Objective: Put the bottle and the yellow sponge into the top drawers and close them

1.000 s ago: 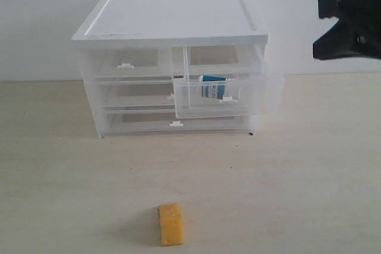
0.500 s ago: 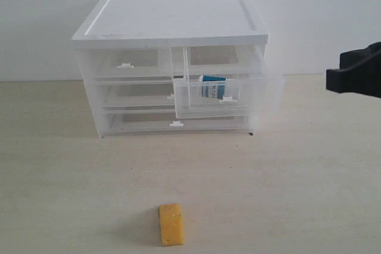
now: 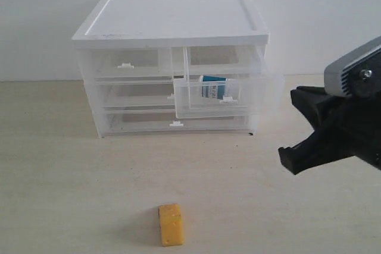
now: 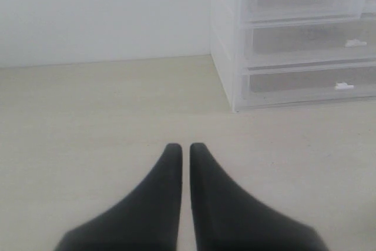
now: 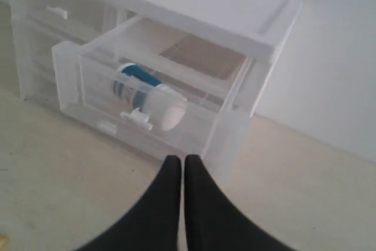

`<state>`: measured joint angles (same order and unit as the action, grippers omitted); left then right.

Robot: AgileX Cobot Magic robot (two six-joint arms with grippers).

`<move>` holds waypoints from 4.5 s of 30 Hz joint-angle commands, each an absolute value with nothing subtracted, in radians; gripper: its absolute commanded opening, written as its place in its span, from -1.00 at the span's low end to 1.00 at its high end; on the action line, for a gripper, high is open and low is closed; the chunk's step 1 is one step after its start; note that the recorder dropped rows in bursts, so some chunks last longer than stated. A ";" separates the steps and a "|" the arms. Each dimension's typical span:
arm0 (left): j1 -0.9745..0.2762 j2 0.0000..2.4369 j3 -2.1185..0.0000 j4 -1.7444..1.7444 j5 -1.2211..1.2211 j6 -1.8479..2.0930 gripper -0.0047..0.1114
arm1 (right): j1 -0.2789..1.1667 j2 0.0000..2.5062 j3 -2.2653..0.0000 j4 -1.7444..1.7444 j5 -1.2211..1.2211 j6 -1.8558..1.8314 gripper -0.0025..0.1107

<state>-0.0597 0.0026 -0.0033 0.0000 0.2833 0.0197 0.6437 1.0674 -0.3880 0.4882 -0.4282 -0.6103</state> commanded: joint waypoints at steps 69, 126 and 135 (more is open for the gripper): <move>-0.068 0.000 0.000 -0.012 0.277 0.014 -0.84 | 0.601 1.964 -0.930 0.386 -0.965 -0.244 -0.96; -0.068 0.000 0.000 -0.012 0.279 0.014 -0.84 | 0.017 1.306 -0.989 0.000 0.606 -0.264 -0.96; -0.068 0.000 0.000 -0.012 0.277 0.014 -0.84 | -0.170 1.042 -0.939 -0.012 0.547 -0.188 -0.96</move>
